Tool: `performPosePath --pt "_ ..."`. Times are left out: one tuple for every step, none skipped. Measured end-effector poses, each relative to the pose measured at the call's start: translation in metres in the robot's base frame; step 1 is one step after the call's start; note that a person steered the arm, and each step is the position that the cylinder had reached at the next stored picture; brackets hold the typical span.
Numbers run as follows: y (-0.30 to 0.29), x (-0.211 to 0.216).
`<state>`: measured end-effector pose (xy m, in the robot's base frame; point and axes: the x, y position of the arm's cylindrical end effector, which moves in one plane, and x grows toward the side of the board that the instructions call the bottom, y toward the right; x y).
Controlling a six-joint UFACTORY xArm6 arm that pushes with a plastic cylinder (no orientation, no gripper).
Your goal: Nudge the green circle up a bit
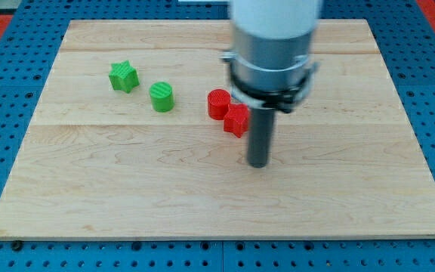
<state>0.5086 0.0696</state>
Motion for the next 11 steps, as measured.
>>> performPosePath --pt "0.026 -0.040" --pt "0.012 -0.059" --pt "0.010 -0.043" --pt "-0.031 -0.043" --pt "-0.048 -0.042" --pt "-0.073 -0.045" --pt "-0.077 -0.049" --pt "-0.073 -0.048" --pt "-0.126 -0.047" --pt "-0.170 -0.082" --pt "-0.169 -0.111"
